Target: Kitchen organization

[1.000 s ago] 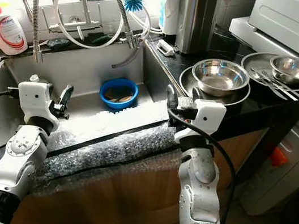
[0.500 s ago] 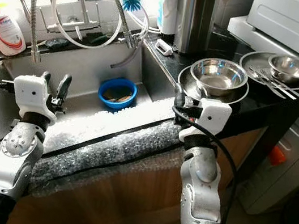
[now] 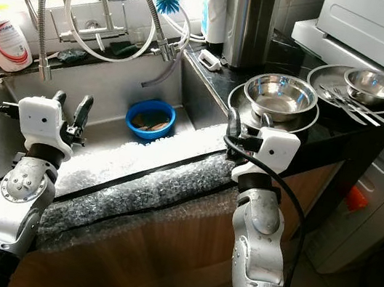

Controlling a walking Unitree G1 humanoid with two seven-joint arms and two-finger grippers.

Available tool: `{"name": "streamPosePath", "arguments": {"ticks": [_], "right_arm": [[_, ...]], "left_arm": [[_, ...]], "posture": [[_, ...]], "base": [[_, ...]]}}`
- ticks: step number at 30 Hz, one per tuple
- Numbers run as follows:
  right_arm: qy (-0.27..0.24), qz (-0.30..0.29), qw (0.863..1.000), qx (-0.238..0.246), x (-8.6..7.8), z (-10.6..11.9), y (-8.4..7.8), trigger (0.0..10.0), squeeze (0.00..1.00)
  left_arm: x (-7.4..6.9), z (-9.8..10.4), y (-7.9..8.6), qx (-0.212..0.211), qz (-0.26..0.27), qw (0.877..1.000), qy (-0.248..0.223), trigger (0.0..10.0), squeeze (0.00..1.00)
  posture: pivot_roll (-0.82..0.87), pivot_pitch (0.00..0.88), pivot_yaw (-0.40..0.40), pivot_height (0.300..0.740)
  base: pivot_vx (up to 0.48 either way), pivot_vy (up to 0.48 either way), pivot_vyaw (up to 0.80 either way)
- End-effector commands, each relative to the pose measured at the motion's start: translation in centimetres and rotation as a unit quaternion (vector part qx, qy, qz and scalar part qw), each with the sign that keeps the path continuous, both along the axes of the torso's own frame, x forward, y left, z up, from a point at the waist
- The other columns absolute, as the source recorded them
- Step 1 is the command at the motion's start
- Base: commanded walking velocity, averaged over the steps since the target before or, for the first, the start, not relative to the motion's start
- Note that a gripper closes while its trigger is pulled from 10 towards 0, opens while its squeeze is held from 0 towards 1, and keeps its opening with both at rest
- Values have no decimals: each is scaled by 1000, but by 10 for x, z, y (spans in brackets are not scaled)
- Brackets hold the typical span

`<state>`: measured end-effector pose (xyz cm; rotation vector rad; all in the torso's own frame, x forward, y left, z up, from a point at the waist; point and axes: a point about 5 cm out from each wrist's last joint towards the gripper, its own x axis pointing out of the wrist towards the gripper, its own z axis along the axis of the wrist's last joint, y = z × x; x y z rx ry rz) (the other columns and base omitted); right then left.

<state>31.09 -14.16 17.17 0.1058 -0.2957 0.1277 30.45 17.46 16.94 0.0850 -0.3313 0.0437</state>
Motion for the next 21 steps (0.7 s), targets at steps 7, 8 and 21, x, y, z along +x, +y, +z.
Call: {"name": "streamPosePath", "arguments": {"ticks": [7,8,21], "right_arm": [[4,-12,1000,-5,3,-2,2,10000,0],[4,-12,1000,-6,3,-2,2,10000,0],[3,-11,1000,-5,3,-2,4,10000,0]], "left_arm": [[-1,6,1,10,-7,1000,-8,10000,0],[-1,5,1,11,-8,1000,-8,10000,0],[0,6,0,13,-12,1000,-8,10000,0]], "posture": [[-192,0,172,740],[-191,0,172,740],[-189,0,176,740]], "base": [[0,0,0],[0,0,0],[0,0,0]]}}
